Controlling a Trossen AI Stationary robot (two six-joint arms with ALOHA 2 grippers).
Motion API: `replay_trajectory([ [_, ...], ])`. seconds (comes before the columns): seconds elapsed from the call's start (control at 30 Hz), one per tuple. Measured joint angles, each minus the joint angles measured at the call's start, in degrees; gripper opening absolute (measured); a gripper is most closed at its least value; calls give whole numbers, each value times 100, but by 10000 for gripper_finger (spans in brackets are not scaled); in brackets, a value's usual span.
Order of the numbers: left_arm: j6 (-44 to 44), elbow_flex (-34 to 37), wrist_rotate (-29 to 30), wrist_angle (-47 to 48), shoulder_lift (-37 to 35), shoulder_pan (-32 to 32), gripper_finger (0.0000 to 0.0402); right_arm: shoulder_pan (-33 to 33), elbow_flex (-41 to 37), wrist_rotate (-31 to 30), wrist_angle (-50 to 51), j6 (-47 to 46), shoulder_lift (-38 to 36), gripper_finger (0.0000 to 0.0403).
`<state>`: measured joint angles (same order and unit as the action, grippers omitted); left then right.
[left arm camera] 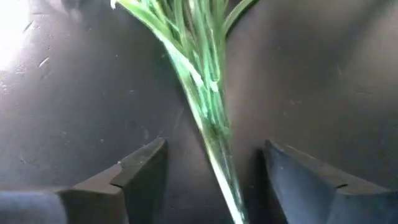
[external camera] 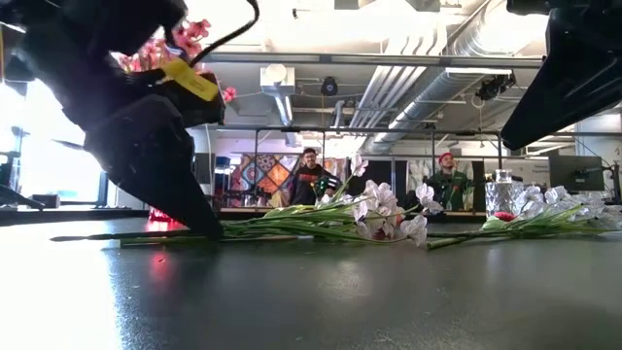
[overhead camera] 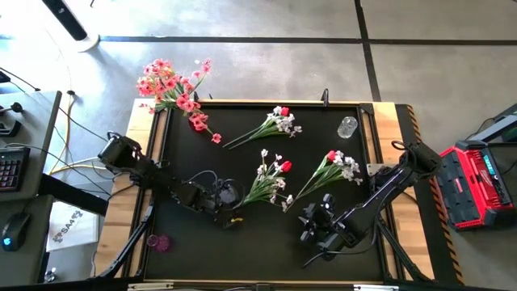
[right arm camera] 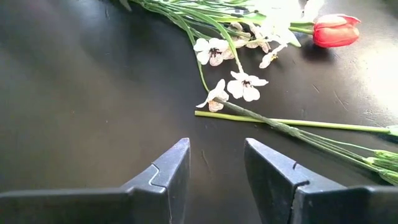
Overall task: Sort flowers into vase by color
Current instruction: Put the center white flower into the transparent vase
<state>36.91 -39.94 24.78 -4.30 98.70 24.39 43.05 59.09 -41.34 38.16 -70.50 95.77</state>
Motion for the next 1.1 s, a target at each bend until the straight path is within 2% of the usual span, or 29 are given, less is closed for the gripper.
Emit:
replay_trajectory([
  [0.2, -136, -2, -114, 28, -4, -86, 164, 0, 0, -2, 41, 0, 0, 138],
  [0.47, -9, -2, -148, -91, -17, -86, 14, 0, 0, -2, 80, 0, -2, 138],
  [0.67, -209, -2, 40, -1047, -31, -84, 8, 11, 0, -1, 80, -437, -2, 138],
  [0.77, -367, -2, 321, -1502, -31, -84, 4, 11, 0, -18, 69, -737, -2, 138],
  [0.9, -622, 0, 884, -2232, -31, -84, 3, 11, 0, -474, -166, -821, -2, 138],
  [1.1, -1437, -1, 1748, -3890, -32, -95, 1, 9, 2, -1328, -1229, 388, 127, 138],
])
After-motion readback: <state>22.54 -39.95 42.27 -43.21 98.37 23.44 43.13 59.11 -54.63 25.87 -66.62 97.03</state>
